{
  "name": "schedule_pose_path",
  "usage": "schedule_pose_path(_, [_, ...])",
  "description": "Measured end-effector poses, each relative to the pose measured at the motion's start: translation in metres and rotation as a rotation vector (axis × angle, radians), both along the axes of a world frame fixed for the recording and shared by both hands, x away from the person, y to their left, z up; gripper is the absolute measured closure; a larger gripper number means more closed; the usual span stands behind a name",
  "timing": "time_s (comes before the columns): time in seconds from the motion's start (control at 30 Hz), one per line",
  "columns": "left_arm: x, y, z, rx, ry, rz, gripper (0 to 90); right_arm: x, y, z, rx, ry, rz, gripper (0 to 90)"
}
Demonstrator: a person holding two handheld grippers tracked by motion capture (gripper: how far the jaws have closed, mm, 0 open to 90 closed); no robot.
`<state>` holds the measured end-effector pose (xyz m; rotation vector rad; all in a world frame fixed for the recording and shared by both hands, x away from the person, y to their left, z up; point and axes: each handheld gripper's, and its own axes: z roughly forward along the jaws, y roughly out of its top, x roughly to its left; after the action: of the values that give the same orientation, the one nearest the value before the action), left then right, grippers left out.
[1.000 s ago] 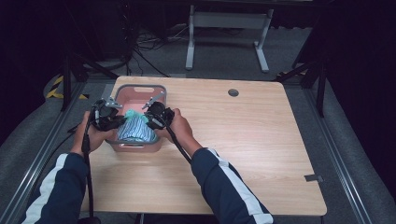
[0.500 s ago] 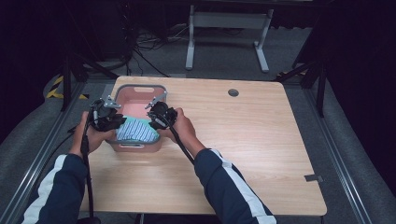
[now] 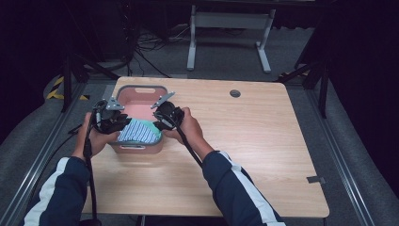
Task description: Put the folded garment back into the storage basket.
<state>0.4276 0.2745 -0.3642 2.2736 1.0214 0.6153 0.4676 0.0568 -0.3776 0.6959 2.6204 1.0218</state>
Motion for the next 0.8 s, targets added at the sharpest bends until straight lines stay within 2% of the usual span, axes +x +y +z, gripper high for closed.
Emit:
schedule_pose_path(0.13, [-0.006, -0.009, 0.006, -0.012, -0.025, -0.026, 72.5, -0.003, -0.008, 0.004, -0.009, -0.014, -0.006, 68.2])
schedule_pose_path(0.43, [-0.017, -0.032, 0.016, -0.031, -0.052, -0.074, 65.8, -0.011, -0.029, 0.014, -0.015, -0.035, -0.014, 64.3])
schedule_pose_path(0.47, [-0.019, -0.036, 0.016, -0.043, -0.055, -0.079, 65.1, -0.013, -0.033, 0.015, -0.021, -0.043, -0.013, 63.4])
schedule_pose_path(0.67, [-0.027, -0.051, 0.019, -0.042, -0.065, -0.118, 60.5, -0.018, -0.051, 0.019, -0.026, -0.049, -0.019, 59.3])
schedule_pose_path(0.8, [-0.029, -0.058, 0.019, -0.040, -0.067, -0.125, 57.7, -0.020, -0.062, 0.020, -0.024, -0.053, -0.027, 57.3])
